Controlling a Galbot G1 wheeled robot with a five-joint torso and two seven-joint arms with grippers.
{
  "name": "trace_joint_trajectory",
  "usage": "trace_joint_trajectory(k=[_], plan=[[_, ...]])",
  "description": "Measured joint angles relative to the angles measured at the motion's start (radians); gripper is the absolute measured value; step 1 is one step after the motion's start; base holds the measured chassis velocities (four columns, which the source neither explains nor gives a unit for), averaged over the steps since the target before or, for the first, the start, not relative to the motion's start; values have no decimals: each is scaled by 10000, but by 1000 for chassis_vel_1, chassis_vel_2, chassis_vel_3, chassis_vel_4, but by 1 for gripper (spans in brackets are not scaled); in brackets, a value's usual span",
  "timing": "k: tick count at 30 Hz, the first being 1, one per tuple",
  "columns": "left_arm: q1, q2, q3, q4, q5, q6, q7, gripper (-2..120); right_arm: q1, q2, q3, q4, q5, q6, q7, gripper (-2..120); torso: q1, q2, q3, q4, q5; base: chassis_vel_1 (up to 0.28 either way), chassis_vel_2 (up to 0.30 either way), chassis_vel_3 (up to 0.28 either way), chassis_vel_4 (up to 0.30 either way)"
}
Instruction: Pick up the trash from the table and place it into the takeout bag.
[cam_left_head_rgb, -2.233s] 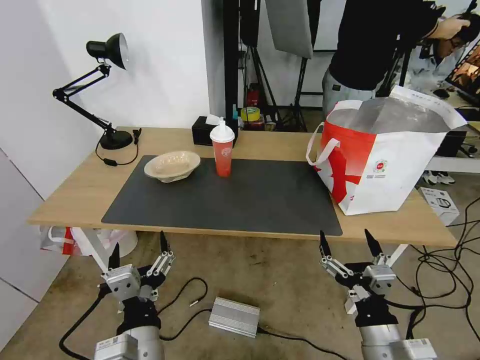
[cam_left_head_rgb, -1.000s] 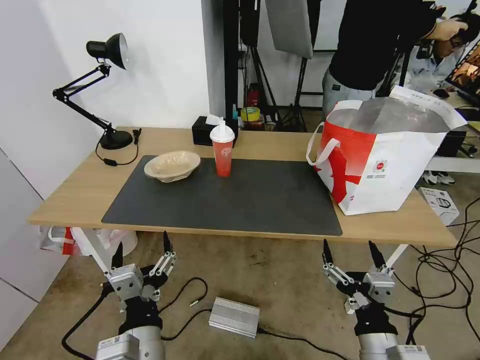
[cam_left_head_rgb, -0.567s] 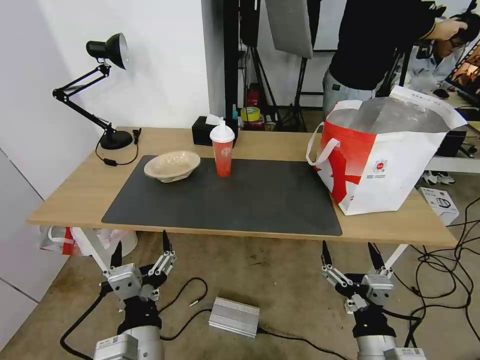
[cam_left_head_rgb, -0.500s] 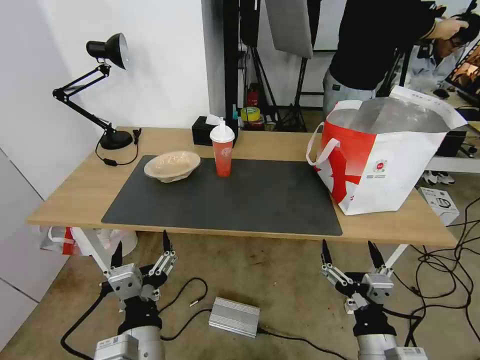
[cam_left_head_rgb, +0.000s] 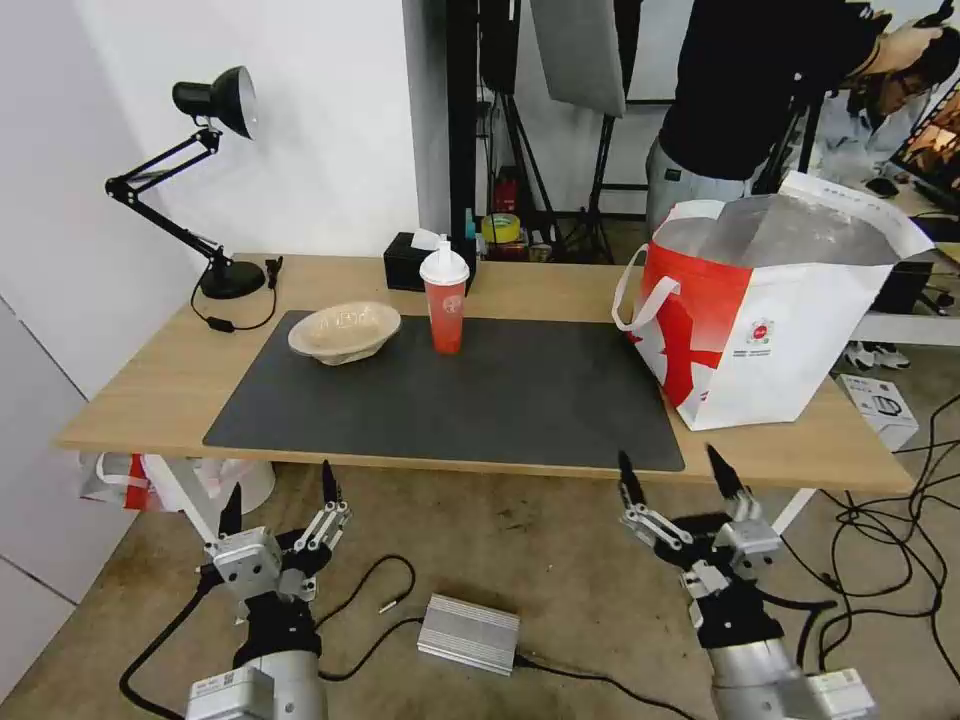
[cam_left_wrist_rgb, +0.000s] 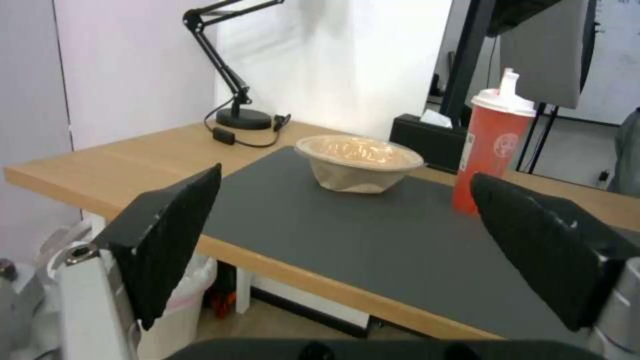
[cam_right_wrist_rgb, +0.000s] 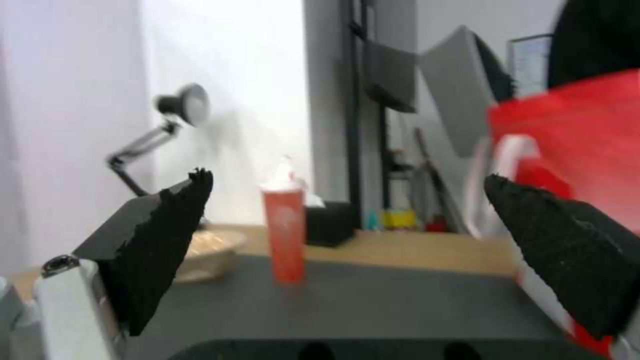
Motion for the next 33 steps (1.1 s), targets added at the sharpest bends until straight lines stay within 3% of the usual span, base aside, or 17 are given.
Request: trace_joint_trajectory(k=[9, 16, 22, 33], plan=[[15, 71, -121, 22, -132, -146, 50, 100, 1723, -874, -210, -20, 1586, -236, -784, 100, 0, 0, 0, 0, 0, 0, 0, 0, 0], [-30, -87, -109, 148, -118, -265, 114, 100, 2479, -1091, -557, -58, 2075, -512, -1024, 100, -1, 0, 0, -1, 1, 0, 0, 0, 0], [-119, -11, -169, 251, -178, -279, 131, 100, 3777, -1424, -1249, -372, 2832, -988, -1469, 100, -1, 0, 0, -1, 0, 0, 0, 0, 0], [-125, 7, -311, 282, -192, -279, 140, 100, 6181, -1979, -2861, -552, 4385, -1843, -1283, 100, -1, 0, 0, 0, -1, 0, 0, 0, 0]])
